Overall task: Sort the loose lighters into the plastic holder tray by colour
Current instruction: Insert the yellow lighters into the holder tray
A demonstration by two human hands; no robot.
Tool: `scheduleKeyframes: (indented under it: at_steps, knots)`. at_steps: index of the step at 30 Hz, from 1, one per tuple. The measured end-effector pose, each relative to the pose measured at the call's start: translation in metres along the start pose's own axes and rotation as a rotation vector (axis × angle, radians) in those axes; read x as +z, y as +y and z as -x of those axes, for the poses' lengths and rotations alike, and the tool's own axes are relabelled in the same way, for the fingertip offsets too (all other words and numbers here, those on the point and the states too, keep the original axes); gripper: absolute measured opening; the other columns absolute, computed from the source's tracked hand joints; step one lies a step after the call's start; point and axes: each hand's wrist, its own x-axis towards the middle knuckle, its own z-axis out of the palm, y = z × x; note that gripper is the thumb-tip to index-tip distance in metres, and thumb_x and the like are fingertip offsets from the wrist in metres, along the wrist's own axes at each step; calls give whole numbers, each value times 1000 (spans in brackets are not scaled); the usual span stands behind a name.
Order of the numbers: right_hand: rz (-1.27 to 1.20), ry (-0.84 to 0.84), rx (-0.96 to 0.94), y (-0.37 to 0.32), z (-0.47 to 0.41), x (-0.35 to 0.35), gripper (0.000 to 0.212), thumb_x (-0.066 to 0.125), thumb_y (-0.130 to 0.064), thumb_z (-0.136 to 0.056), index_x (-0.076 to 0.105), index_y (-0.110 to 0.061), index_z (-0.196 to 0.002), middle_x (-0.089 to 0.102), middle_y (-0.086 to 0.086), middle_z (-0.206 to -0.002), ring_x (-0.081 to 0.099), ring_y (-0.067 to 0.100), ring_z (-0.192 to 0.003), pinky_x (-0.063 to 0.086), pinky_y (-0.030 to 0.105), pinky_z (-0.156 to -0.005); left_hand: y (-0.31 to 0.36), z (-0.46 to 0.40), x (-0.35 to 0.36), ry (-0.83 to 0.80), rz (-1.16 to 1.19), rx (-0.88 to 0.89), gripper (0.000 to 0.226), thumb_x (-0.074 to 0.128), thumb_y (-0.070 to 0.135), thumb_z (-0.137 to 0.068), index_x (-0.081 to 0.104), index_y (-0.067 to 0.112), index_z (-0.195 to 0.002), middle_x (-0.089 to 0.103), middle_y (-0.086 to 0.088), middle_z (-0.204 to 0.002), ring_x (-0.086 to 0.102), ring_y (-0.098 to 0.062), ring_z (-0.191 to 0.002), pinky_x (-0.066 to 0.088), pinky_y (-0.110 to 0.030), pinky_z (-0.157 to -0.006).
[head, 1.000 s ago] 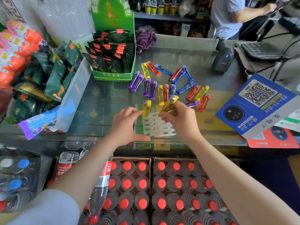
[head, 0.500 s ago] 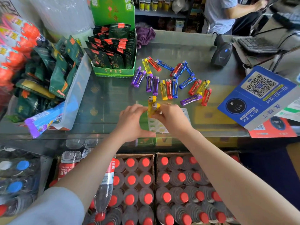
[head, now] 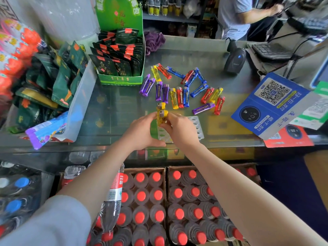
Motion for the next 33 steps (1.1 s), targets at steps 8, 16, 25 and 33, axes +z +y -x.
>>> scheduleKeyframes:
  at_steps: [8,16,25,33]
  knots:
    - [-4,-54,2,1,1,-8,25,58,-29,-87,55,-5,-94,63,12,-93,58,30,-81,43,34,-61,-1,-9,-2,-62,-40,4,85,79,47,-56,39,22,-126,34,4,-132,46,-19,-113,41,-36,-93]
    - [-108,84,125,40,-38,-22,21,46,-10,-90,65,-8,-100,65,13,-100,56,23,-77,47,31,-67,-24,-5,-20,28,-262,-46,84,73,59,-56,42,20,-124,41,-3,-130,35,-22,-118,30,-39,-97]
    - [161,54,283,24,-79,-4,11,47,0,-87,54,0,-96,60,18,-92,51,32,-71,36,32,-57,-46,2,-31,36,-232,-32,83,73,59,-56,41,22,-124,39,0,-128,32,-19,-118,24,-36,-94]
    - [8,-27,537,11,-90,-1,11,51,-2,-87,58,1,-95,54,16,-82,48,30,-68,42,33,-60,-51,-2,-30,36,-215,-32,84,72,58,-58,38,24,-127,37,0,-130,32,-18,-119,24,-37,-97]
